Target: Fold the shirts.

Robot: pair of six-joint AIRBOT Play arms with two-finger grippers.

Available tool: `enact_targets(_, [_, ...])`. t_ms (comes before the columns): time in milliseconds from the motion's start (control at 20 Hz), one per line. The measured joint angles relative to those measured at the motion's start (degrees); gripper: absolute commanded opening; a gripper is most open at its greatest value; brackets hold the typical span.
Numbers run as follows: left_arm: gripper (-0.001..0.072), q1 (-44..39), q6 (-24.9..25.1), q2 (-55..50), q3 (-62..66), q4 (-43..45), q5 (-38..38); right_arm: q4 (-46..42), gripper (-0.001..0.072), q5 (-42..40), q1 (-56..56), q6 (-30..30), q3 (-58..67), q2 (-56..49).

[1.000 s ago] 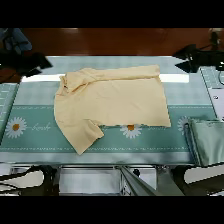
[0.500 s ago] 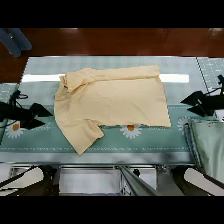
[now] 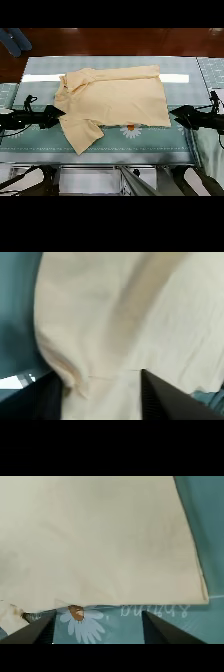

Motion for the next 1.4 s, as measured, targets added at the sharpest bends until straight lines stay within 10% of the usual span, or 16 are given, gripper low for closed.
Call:
enact_targets(500, [0.0026,-0.61,5.33,-0.17,4.24,-1.95,-5.81,-18.62,0.0615,1.53,-2.16,11.54,-2.38,-0.22])
enact_targets(1050, [0.0026,-0.59,5.75,-0.17,4.61,-2.16,-6.43,-4.9,0.0614,-7.48,6.54,9.22,1.42,-17.29])
enact_targets(1150, [0.0026,-0.55,5.73,-0.17,4.63,-2.16,-6.45,-4.63,0.0388,-10.78,11.15,10.56,5.11,-20.24])
enact_targets(1200, [0.0026,-0.55,5.73,-0.17,4.74,-2.16,-6.54,-5.29,0.0092,-12.2,13.0,11.13,6.93,-21.51])
enact_targets(1400, [0.0026,-0.55,5.55,-0.09,8.09,-2.14,-7.85,-4.7,0.0029,-12.55,18.38,11.74,14.86,-25.09])
